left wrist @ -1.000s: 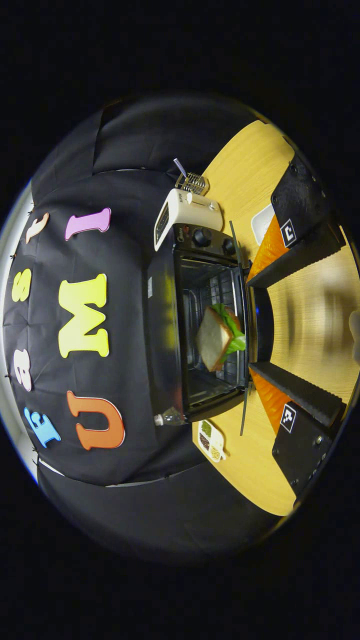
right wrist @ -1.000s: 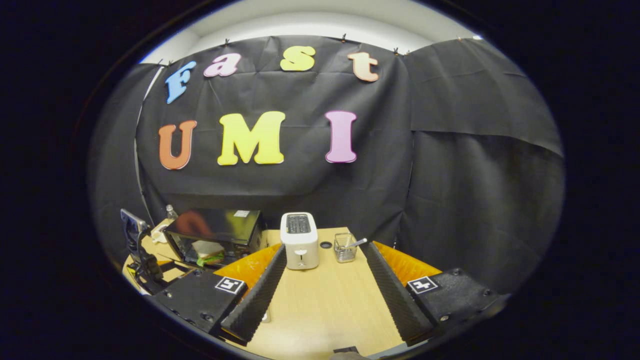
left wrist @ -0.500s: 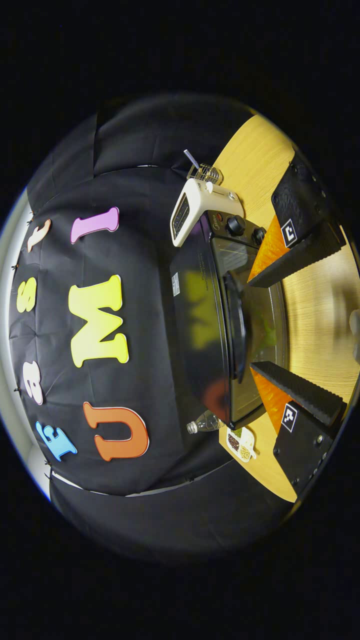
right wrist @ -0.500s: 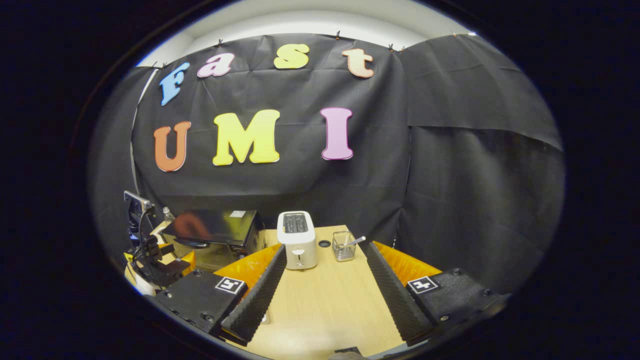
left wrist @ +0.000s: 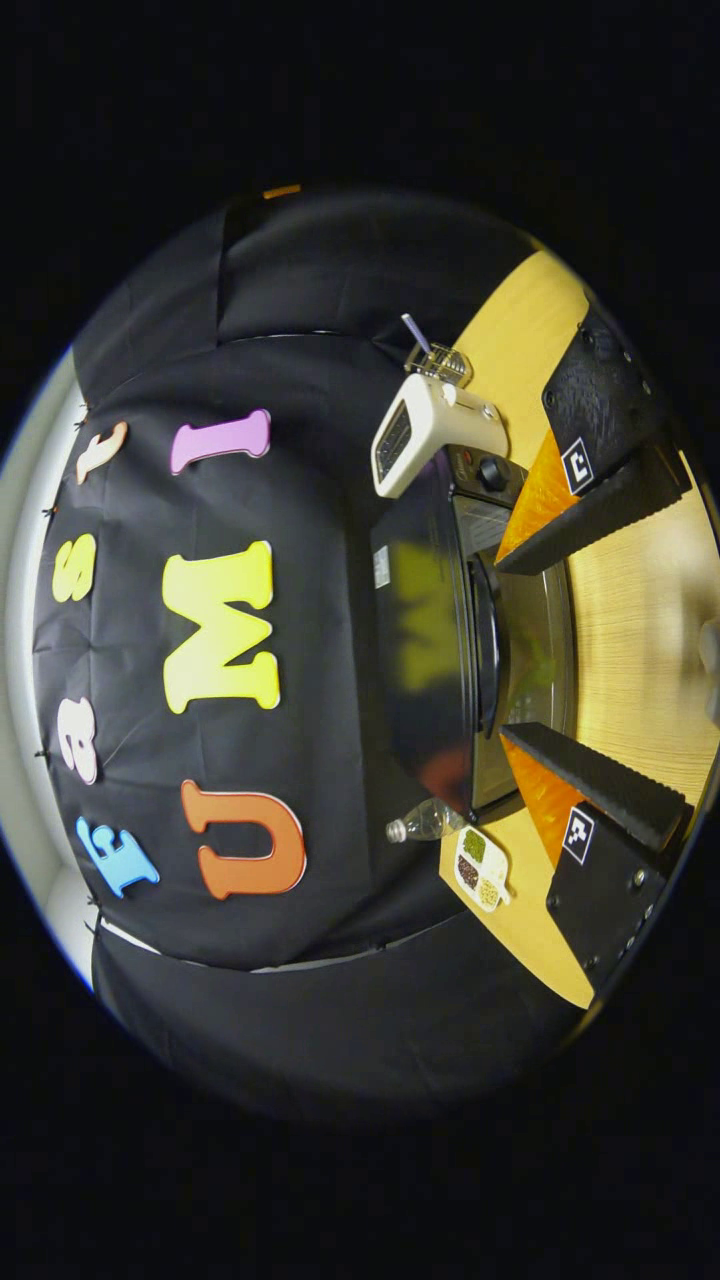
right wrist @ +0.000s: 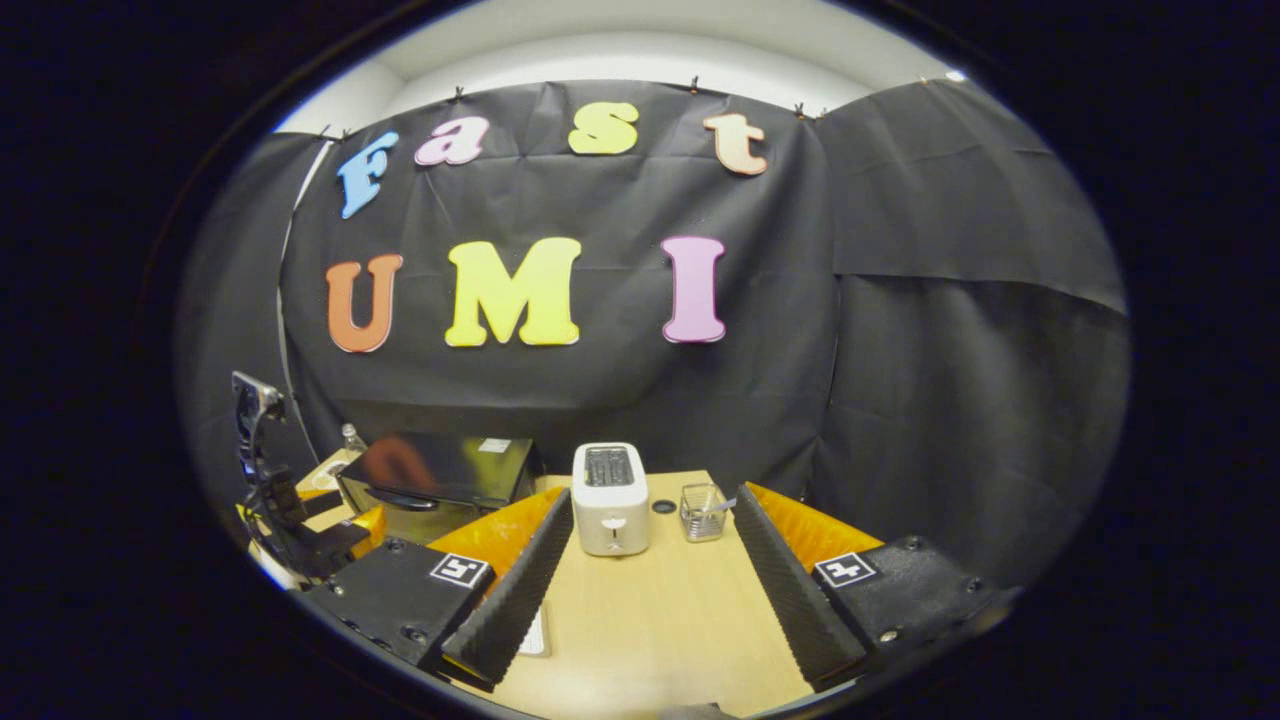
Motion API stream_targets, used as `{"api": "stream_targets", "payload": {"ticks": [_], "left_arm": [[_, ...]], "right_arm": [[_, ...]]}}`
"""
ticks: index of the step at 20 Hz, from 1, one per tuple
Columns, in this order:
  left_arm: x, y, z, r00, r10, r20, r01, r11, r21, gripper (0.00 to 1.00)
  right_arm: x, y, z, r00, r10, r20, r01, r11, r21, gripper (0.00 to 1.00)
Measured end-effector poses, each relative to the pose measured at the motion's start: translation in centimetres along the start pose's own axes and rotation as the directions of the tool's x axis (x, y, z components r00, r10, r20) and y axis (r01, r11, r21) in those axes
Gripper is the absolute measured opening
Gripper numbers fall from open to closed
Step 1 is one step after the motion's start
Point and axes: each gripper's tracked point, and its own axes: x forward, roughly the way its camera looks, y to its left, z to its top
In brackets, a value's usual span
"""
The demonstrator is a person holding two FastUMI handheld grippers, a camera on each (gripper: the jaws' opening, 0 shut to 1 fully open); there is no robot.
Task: Open the electric oven with the left hand, put the food in, and close the electric oven.
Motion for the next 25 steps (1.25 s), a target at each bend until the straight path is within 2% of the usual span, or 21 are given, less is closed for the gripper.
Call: {"api": "stream_targets", "payload": {"ticks": [1, 3, 4, 5, 6, 9, 10, 11, 14, 18, 25], "left_arm": [[-1.2, 0.4, 1.3, 1.0, 0.005, 0.027, -0.004, 1.0, -0.011, 0.97], [-4.0, 1.4, 4.2, 0.997, 0.01, 0.082, -0.009, 1.0, -0.015, 0.97], [-5.4, 1.7, 5.4, 0.994, 0.013, 0.112, -0.011, 1.0, -0.015, 0.97], [-6.7, 2.2, 6.6, 0.991, 0.018, 0.131, -0.017, 1.0, -0.009, 1.0], [-8.2, 2.8, 7.7, 0.988, 0.018, 0.152, -0.017, 1.0, -0.006, 0.97], [-12.4, 4.1, 10.3, 0.98, 0.034, 0.197, -0.03, 0.999, -0.023, 0.97], [-13.5, 4.7, 11.1, 0.977, 0.042, 0.209, -0.037, 0.999, -0.025, 0.97], [-14.7, 5.0, 11.6, 0.975, 0.049, 0.215, -0.046, 0.999, -0.019, 0.97], [-17.6, 5.7, 13.3, 0.967, 0.062, 0.248, -0.06, 0.998, -0.015, 0.97], [-19.5, 6.1, 14.6, 0.957, 0.071, 0.281, -0.071, 0.997, -0.011, 0.97], [-20.1, 7.6, 14.7, 0.958, 0.082, 0.274, -0.077, 0.997, -0.03, 0.97]], "right_arm": [[-0.2, 0.3, 0.5, 1.0, 0.005, 0.012, -0.005, 1.0, -0.005, 1.0], [-0.9, 1.1, 1.4, 0.999, 0.025, 0.036, -0.025, 1.0, -0.005, 1.0], [-1.2, 1.6, 1.9, 0.998, 0.036, 0.047, -0.036, 0.999, -0.003, 0.95], [-1.5, 2.1, 2.3, 0.997, 0.048, 0.059, -0.047, 0.999, -0.003, 0.96], [-1.9, 2.5, 2.8, 0.996, 0.056, 0.069, -0.056, 0.998, -0.01, 1.0], [-3.2, 3.7, 4.3, 0.991, 0.083, 0.109, -0.082, 0.996, -0.02, 1.0], [-3.7, 4.1, 4.7, 0.989, 0.091, 0.119, -0.088, 0.996, -0.024, 0.95], [-4.0, 4.3, 4.8, 0.988, 0.092, 0.126, -0.089, 0.996, -0.03, 1.0], [-5.2, 5.7, 5.1, 0.984, 0.115, 0.139, -0.113, 0.993, -0.023, 1.0], [-6.4, 6.4, 5.2, 0.982, 0.12, 0.148, -0.119, 0.993, -0.011, 1.0], [-7.7, 7.3, 5.8, 0.979, 0.123, 0.164, -0.122, 0.992, -0.017, 1.0]]}}
